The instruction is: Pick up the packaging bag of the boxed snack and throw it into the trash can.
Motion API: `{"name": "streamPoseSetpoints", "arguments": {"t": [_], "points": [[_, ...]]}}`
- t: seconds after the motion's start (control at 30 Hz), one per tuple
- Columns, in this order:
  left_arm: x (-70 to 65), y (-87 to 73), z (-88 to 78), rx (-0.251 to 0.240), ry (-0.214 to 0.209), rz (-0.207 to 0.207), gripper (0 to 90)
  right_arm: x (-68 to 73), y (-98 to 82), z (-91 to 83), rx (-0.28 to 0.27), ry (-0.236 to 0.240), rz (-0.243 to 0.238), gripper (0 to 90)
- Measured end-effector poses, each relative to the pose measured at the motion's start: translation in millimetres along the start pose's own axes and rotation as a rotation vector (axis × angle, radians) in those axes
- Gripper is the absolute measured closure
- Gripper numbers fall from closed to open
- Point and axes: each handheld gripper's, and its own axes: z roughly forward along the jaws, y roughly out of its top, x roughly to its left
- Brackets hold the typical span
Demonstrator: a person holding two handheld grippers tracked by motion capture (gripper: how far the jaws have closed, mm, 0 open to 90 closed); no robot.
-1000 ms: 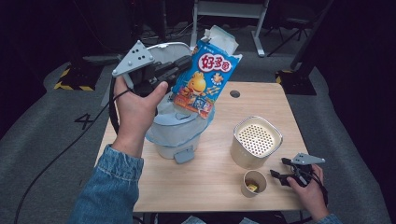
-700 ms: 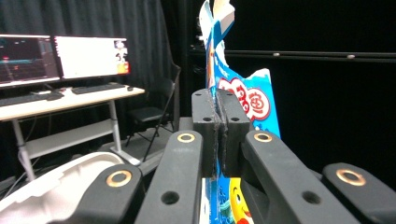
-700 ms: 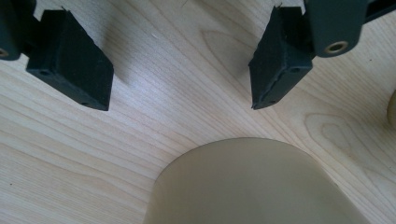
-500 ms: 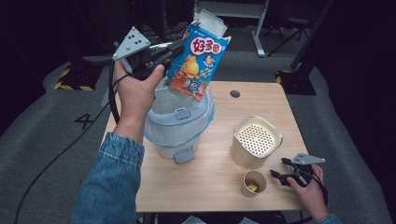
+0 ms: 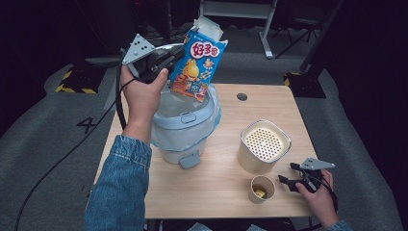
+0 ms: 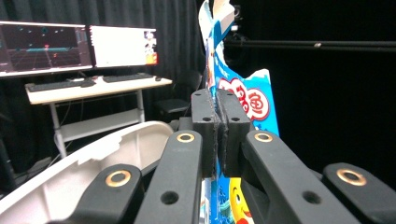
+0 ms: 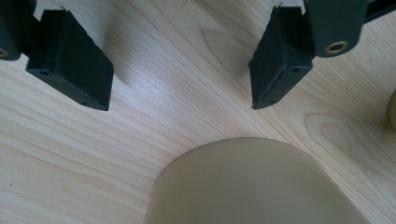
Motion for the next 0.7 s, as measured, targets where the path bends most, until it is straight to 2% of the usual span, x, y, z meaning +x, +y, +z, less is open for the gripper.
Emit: {"name": "streamPoseSetpoints", "arguments": {"t": [0.13, 0.2, 0.7], "points": [[1.4, -5.6, 1.3, 0.014, 0.016, 0.0, 87.3, 0.0, 0.0, 0.0, 0.0, 0.0, 0.0, 22.0], [1.4, -11.4, 2.7, 0.036, 0.028, 0.002, 87.1, -0.2, 0.0, 0.0, 0.0, 0.0, -0.002, 22.0], [3.2, -26.3, 1.3, 0.072, 0.024, -0.004, 86.9, -0.2, 0.0, 0.0, 0.001, -0.001, -0.003, 22.0]]}}
